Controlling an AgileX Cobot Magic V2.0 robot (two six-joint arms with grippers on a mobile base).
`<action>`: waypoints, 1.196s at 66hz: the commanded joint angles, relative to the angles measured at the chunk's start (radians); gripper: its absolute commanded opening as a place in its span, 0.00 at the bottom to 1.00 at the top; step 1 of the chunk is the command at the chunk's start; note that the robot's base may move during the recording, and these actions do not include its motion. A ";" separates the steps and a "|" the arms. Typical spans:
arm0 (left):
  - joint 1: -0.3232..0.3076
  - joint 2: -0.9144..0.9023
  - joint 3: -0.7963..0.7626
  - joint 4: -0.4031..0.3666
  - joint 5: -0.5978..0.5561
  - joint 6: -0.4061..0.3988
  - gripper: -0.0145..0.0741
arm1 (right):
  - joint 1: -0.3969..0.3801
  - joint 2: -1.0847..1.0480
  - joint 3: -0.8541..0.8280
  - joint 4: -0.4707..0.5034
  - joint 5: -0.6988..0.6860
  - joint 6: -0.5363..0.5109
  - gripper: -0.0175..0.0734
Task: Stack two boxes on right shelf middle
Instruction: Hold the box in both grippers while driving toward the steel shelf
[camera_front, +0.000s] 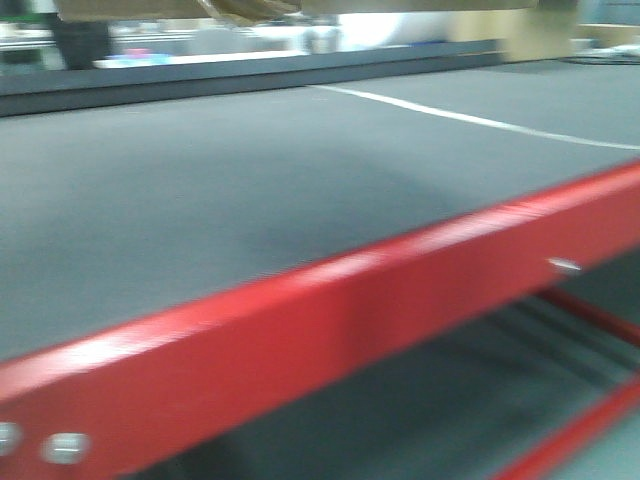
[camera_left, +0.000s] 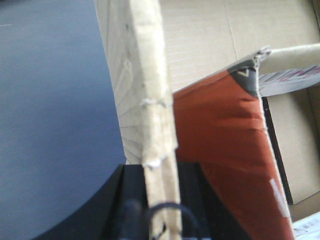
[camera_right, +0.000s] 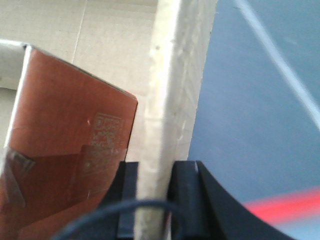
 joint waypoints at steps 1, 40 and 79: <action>0.000 -0.016 -0.005 0.005 -0.036 0.010 0.04 | -0.008 -0.012 -0.010 -0.029 -0.057 -0.009 0.02; 0.000 -0.016 -0.005 0.005 -0.036 0.010 0.04 | -0.008 -0.012 -0.010 -0.029 -0.057 -0.009 0.02; 0.000 -0.016 -0.005 0.005 -0.036 0.010 0.04 | -0.008 -0.012 -0.010 -0.029 -0.057 -0.009 0.02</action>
